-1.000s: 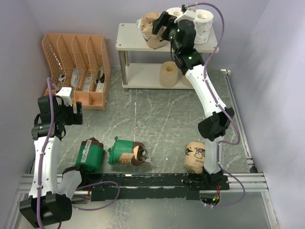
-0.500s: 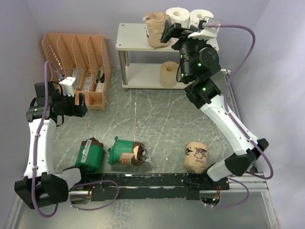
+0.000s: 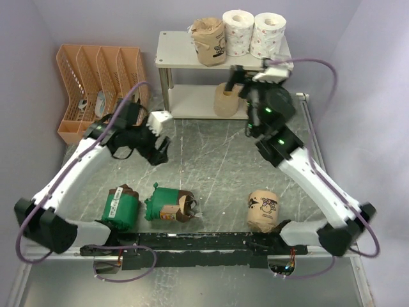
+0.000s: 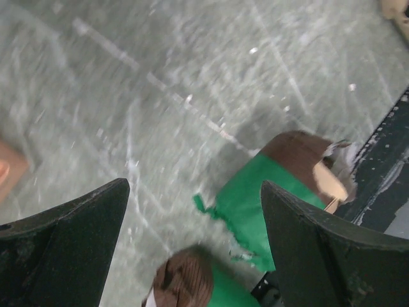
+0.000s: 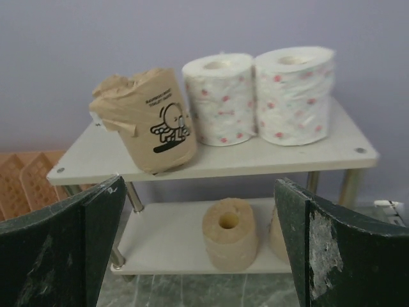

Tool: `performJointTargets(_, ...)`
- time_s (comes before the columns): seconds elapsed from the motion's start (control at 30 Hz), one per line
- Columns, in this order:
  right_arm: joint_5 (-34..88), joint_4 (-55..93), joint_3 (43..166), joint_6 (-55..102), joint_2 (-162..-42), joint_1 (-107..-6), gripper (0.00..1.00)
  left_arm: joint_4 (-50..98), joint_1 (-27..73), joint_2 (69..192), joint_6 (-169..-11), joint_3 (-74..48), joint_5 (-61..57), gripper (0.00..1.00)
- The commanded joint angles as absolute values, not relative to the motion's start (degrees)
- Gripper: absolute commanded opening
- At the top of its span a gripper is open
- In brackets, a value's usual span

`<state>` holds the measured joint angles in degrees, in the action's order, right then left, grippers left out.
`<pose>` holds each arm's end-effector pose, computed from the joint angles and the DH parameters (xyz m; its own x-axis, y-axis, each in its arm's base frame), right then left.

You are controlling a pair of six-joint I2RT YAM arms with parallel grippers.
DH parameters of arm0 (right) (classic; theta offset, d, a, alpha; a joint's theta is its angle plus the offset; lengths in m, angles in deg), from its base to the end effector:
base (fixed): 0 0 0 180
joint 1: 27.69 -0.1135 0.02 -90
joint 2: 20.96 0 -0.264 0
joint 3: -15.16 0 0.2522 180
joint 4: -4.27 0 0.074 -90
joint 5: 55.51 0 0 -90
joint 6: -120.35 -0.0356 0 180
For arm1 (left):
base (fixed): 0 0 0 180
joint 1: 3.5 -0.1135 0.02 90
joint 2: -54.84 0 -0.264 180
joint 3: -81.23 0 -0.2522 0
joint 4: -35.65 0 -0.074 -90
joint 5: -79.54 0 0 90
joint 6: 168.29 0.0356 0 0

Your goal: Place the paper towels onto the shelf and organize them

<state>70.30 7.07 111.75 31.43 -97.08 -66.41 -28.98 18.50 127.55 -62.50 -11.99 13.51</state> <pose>0.2400 0.1657 0.4892 0.2381 0.1713 -0.9560 -0.0678 0.9848 0.1596 0.2299 -0.1085 0.3446 -0.5308 0.4826 -0.6967 0.7545 0.6435 -0.1290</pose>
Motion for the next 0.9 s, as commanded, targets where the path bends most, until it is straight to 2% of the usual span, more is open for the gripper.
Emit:
performJointTargets(0.0,71.73,9.72,107.53,28.36,-83.20,-66.38,1.00,-25.81,30.70,135.86,-60.39,-3.51,15.64,0.95)
performJointTargets(0.17,61.05,23.28,108.70,26.88,-69.74,-66.33,1.00,-28.31,39.27,152.44,-51.16,8.84,29.16,0.95)
performJointTargets(0.3,57.34,31.32,108.51,22.60,-62.87,-66.30,1.00,-43.86,41.77,170.43,-41.77,31.51,43.66,0.95)
performJointTargets(0.43,57.27,38.36,108.08,17.70,-59.01,-66.29,1.00,-55.45,45.31,186.98,-34.59,50.26,48.46,0.95)
performJointTargets(0.63,56.53,40.67,104.59,12.30,-52.33,-65.95,1.00,-41.12,50.01,189.27,-41.15,43.08,47.44,0.95)
performJointTargets(0.87,57.22,45.33,104.76,11.96,-52.66,-65.08,1.00,-33.44,53.19,191.83,-48.61,43.70,54.16,0.95)
